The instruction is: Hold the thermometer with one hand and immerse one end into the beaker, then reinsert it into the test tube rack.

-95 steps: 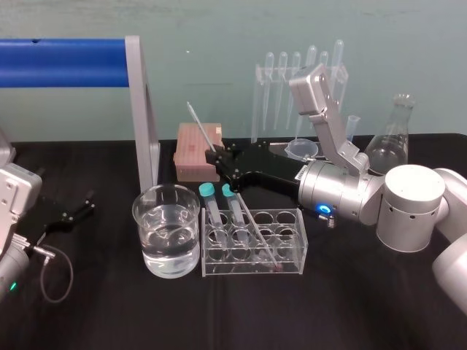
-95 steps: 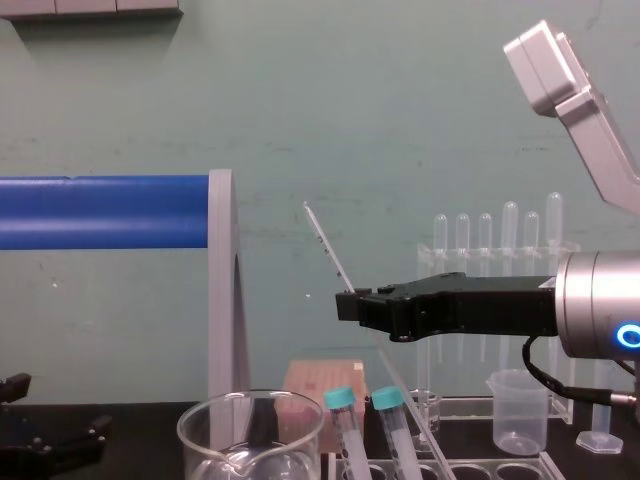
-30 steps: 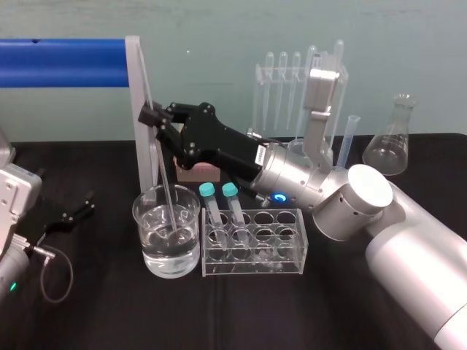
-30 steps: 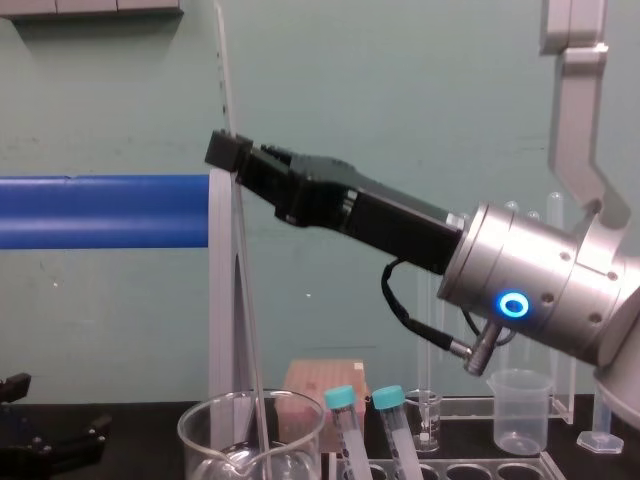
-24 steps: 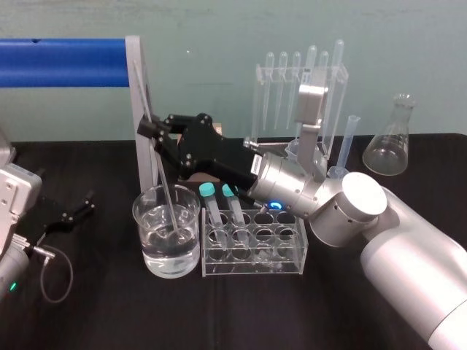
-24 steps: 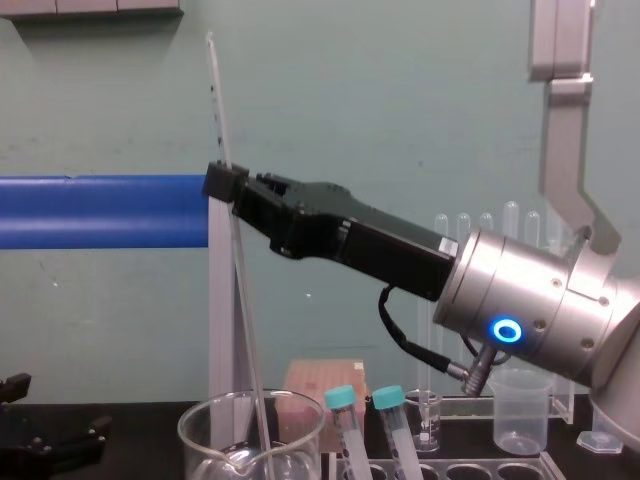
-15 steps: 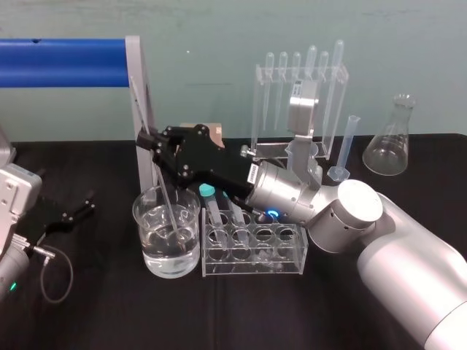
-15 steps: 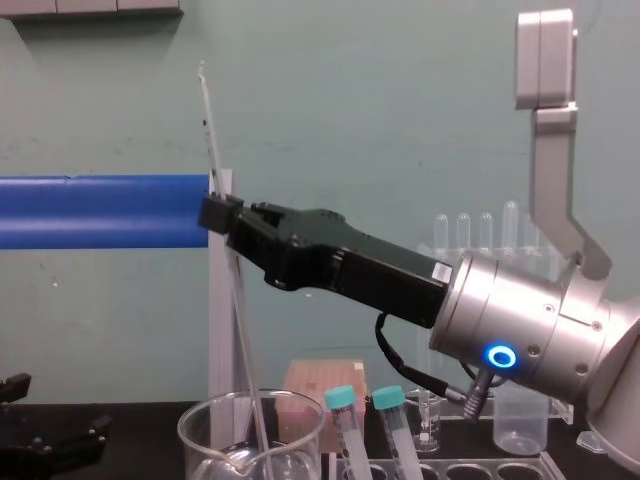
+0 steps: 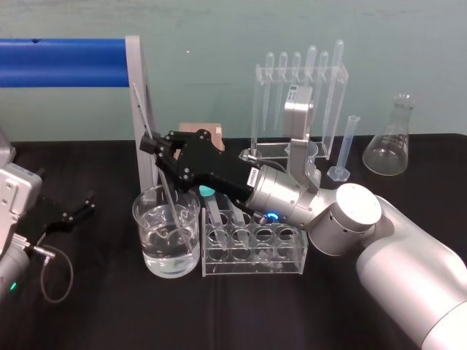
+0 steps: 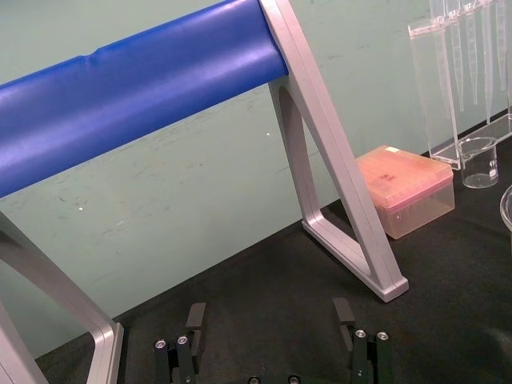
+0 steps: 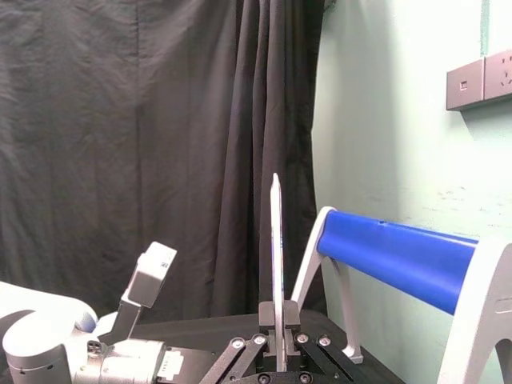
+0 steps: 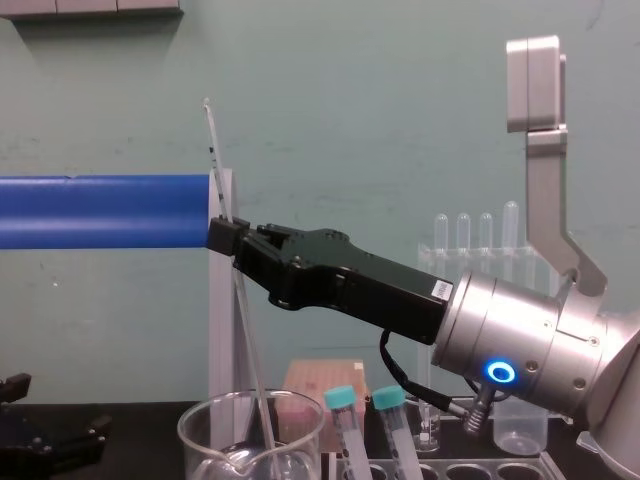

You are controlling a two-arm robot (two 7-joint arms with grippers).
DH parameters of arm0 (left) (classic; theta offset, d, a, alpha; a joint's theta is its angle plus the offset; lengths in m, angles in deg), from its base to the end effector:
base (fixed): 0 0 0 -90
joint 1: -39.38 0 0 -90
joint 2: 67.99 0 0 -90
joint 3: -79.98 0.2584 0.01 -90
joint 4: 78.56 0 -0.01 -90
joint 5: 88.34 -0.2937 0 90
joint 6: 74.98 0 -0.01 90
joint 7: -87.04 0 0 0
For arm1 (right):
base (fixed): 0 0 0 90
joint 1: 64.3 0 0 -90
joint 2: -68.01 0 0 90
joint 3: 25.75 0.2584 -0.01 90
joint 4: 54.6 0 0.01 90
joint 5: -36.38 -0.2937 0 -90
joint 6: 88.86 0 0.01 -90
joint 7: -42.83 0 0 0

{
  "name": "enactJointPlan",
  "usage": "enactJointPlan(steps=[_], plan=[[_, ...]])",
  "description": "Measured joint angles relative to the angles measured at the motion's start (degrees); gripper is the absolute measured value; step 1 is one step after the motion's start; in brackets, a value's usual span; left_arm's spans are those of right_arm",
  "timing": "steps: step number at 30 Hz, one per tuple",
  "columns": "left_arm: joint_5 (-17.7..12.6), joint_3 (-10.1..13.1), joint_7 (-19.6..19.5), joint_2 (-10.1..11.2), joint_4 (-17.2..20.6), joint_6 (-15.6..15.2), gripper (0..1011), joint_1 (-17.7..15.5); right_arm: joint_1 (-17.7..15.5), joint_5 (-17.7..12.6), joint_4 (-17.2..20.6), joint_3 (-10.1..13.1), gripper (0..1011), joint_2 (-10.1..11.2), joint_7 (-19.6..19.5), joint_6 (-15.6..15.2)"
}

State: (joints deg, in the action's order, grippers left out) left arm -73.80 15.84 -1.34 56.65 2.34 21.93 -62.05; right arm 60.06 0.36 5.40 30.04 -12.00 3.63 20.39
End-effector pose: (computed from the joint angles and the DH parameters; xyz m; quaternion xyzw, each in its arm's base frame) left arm 0.3387 0.0687 -0.2739 0.1415 -0.1325 0.5799 0.7913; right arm 0.4305 0.0751 -0.2338 0.1417 -0.0674 -0.1552 0.9753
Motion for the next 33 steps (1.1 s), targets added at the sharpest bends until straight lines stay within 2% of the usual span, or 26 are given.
enactJointPlan(steps=[33], plan=[[0.0,0.0,0.0,0.0,0.0,0.0,1008,0.0,-0.3,0.4,-1.7,1.0,56,-1.4,0.2,-0.1]])
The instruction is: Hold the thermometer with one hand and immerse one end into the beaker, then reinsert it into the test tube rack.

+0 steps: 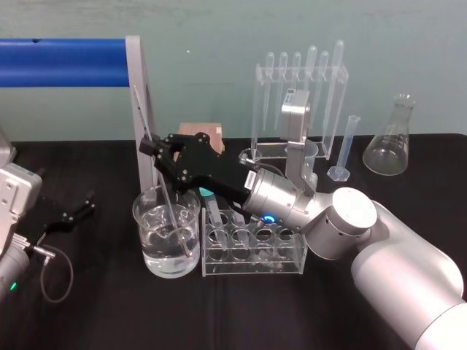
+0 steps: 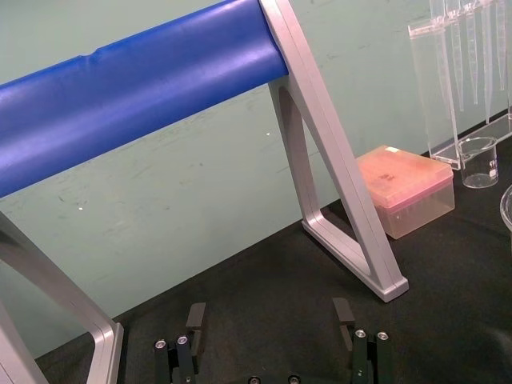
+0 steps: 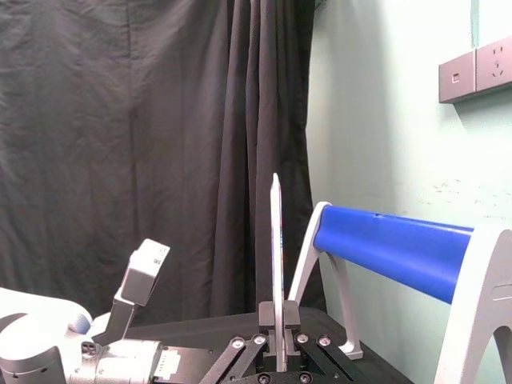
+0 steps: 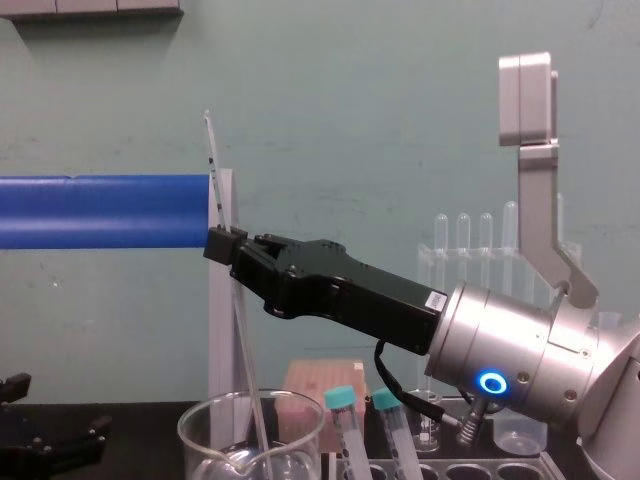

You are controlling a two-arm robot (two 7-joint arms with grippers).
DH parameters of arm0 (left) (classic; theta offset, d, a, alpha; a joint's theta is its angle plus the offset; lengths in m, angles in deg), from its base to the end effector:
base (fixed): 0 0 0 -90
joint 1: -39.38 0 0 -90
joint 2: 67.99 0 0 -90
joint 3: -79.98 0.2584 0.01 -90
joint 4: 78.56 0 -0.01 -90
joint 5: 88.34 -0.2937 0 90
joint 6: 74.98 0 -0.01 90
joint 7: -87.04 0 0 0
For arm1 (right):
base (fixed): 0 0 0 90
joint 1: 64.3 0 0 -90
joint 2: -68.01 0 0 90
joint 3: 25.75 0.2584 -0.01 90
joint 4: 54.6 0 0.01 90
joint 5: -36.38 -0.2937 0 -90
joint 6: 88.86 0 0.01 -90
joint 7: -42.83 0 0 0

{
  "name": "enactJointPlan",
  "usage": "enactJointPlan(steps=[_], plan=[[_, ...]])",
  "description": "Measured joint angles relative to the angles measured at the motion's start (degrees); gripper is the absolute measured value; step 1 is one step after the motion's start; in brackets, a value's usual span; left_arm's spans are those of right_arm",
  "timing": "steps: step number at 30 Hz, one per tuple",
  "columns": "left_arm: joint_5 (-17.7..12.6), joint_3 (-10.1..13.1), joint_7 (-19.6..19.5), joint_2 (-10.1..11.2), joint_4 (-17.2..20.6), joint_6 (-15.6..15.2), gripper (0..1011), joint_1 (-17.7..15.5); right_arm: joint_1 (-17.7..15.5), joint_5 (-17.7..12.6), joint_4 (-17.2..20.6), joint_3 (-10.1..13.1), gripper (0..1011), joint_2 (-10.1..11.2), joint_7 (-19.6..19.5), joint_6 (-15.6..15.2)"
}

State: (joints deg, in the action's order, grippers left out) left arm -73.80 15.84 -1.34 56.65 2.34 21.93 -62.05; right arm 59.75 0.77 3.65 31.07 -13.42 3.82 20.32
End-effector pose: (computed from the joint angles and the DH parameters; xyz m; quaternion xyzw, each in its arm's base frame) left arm 0.3387 0.0687 -0.2739 0.1415 -0.1325 0.5799 0.7913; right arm 0.4306 0.0780 -0.2409 0.1449 -0.0550 -0.1621 0.9745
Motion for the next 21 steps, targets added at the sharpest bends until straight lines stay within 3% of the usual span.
enactJointPlan(steps=[21], plan=[[0.0,0.0,0.0,0.0,0.0,0.0,1008,0.0,0.0,0.1,-0.8,0.3,56,-0.2,0.2,0.0]])
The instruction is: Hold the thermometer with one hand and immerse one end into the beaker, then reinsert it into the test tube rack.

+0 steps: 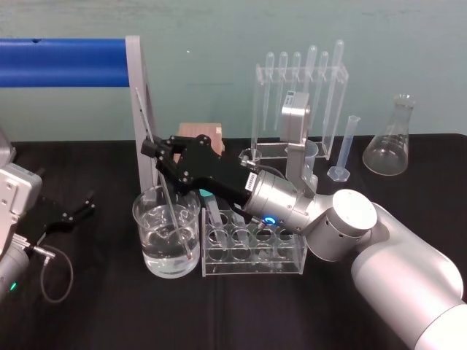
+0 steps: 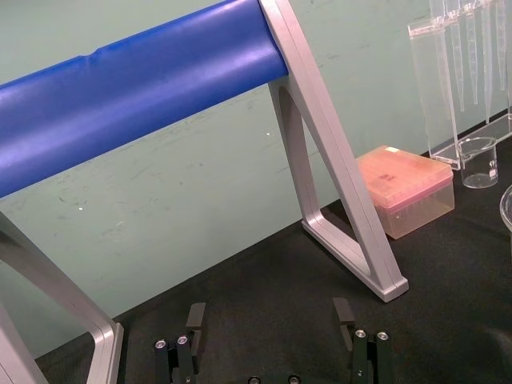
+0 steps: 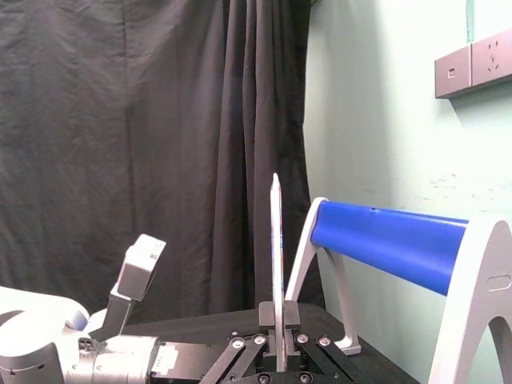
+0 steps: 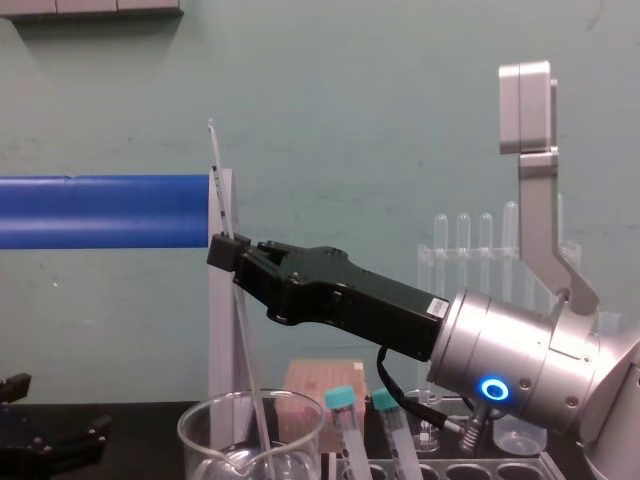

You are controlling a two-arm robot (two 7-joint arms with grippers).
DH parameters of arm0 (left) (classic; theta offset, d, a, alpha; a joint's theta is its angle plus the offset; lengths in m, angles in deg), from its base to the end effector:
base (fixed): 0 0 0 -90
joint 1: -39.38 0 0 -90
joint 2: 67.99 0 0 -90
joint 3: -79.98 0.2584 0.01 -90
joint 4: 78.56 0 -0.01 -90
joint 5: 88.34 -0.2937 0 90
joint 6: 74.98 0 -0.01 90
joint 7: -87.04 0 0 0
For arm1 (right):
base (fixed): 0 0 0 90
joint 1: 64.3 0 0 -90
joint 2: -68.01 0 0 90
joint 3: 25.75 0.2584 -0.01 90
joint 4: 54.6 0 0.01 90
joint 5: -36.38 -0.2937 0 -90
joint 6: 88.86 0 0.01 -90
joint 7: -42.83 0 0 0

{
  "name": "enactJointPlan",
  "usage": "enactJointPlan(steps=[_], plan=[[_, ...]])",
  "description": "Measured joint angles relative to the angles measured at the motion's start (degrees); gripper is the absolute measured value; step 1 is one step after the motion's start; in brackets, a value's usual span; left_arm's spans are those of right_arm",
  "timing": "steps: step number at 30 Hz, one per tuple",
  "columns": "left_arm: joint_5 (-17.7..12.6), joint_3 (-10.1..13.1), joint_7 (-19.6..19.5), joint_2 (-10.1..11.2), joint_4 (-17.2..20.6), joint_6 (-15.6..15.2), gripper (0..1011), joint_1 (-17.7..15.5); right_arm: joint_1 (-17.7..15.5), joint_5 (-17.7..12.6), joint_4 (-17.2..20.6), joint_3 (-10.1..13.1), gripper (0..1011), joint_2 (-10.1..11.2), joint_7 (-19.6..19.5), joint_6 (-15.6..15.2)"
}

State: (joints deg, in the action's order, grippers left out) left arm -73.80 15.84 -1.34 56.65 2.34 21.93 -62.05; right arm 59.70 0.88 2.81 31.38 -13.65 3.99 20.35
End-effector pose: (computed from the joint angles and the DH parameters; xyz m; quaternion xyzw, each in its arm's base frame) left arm 0.3387 0.0687 -0.2739 0.1415 -0.1325 0.5799 0.7913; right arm 0.4310 0.0768 -0.2444 0.1433 -0.0505 -0.1653 0.9745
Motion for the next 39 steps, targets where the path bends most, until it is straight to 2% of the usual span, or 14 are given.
enactJointPlan(steps=[39], plan=[[0.0,0.0,0.0,0.0,0.0,0.0,1008,0.0,0.1,0.4,-0.3,-0.3,56,-0.2,0.3,-0.2]])
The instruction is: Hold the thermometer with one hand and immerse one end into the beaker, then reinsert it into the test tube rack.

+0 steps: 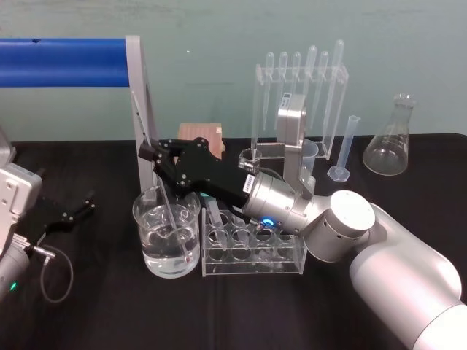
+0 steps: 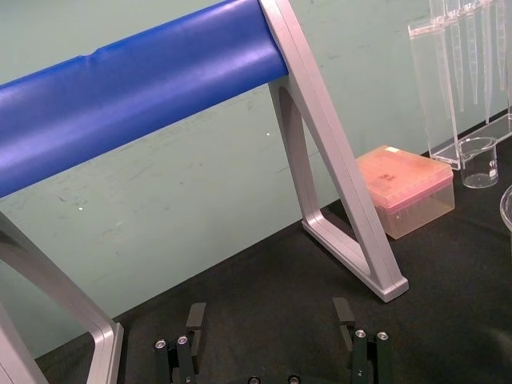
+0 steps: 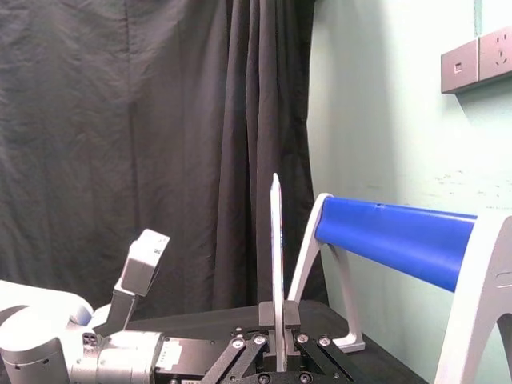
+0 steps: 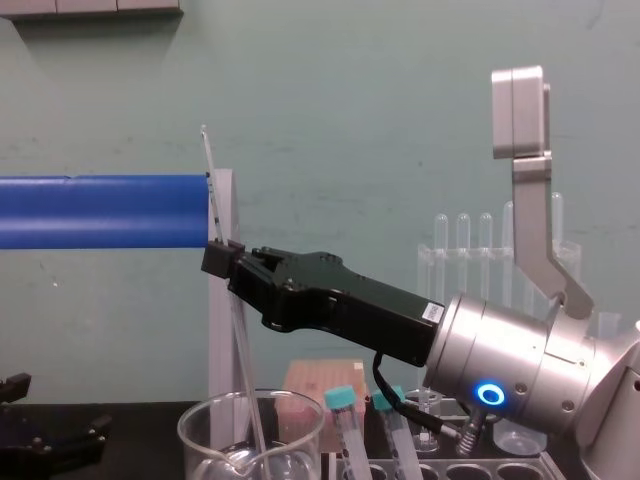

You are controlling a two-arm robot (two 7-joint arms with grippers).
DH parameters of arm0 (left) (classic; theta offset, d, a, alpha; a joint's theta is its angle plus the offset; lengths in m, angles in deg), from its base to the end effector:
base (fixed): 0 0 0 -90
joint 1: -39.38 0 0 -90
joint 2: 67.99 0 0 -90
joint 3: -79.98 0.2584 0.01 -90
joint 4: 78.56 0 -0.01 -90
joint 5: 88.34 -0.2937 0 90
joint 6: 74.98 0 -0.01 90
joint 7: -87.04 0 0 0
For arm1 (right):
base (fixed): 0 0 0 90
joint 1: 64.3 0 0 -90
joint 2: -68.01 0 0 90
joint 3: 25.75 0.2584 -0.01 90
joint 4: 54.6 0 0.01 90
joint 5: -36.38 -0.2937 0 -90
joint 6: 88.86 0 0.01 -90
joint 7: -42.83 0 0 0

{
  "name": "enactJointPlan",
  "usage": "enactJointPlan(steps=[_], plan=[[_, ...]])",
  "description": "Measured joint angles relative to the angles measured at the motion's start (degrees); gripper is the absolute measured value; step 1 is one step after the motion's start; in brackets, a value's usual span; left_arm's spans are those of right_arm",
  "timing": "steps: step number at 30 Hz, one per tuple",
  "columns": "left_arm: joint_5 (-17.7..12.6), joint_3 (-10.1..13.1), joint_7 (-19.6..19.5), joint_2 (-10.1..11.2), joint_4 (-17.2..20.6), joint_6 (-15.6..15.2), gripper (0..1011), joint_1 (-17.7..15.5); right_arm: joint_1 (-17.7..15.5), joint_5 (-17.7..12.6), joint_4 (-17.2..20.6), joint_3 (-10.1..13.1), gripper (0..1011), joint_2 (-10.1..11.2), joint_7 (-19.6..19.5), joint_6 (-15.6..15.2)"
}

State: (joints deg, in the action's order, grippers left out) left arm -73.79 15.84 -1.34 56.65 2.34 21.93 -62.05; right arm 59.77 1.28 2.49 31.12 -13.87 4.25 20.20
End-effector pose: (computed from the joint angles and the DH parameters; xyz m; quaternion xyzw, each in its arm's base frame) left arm 0.3387 0.0687 -0.2739 0.1414 -0.1324 0.5799 0.7913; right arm 0.4308 0.0788 -0.2457 0.1387 -0.0493 -0.1608 0.9760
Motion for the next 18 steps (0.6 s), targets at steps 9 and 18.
enactJointPlan(steps=[9,18], plan=[[0.0,0.0,0.0,0.0,0.0,0.0,1008,0.0,0.0,0.0,-0.1,-0.1,56,0.0,0.0,-0.2],[0.0,0.0,0.0,0.0,0.0,0.0,1008,0.0,0.2,0.0,-0.5,-0.1,55,-0.1,0.1,-0.2]])
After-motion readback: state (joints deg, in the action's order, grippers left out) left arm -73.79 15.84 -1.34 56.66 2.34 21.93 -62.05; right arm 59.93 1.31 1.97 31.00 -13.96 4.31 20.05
